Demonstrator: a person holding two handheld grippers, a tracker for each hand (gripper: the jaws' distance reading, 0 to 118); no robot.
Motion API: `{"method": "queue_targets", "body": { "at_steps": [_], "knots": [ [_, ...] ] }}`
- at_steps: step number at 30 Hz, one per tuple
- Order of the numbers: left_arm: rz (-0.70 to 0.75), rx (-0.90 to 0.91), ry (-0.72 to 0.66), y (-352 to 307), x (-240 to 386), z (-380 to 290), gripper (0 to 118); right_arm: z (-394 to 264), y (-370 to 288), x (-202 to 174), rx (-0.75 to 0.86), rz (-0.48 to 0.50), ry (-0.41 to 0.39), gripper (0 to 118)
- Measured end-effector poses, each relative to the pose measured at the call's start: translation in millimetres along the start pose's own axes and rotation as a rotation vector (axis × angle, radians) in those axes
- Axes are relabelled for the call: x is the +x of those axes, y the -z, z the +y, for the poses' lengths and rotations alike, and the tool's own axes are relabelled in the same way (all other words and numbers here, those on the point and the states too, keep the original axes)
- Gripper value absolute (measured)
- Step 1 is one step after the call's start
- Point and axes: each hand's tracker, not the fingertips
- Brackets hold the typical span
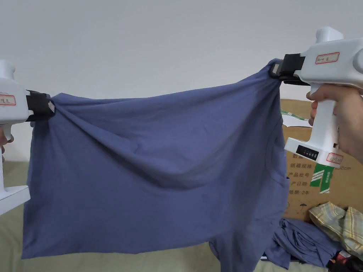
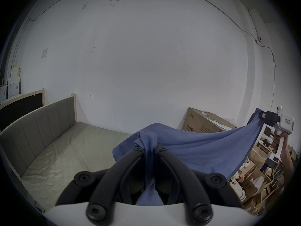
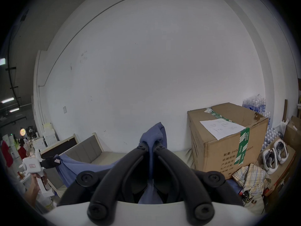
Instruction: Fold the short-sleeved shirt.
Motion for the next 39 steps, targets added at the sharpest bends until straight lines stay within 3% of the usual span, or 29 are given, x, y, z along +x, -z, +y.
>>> {"method": "queue_targets", "body": {
  "at_steps": [13, 22, 34, 39],
  "knots": [
    [0.060, 0.002, -0.025, 58, -5, 45, 12, 16, 72, 1, -0.018, -0.040, -0.081, 5],
    [0.117, 0.055, 0.037, 119, -13, 55, 12, 8, 118, -11, 0.010, -0.074, -0.112, 5],
    [0.143, 0.047, -0.020, 161, -46, 13, 12, -38, 149, -9, -0.041, -0.077, -0.161, 5],
    [0.135, 0.048, -0.010, 158, -51, -31, 12, -69, 150, -1, -0.071, -0.051, -0.121, 5]
  ]
}}
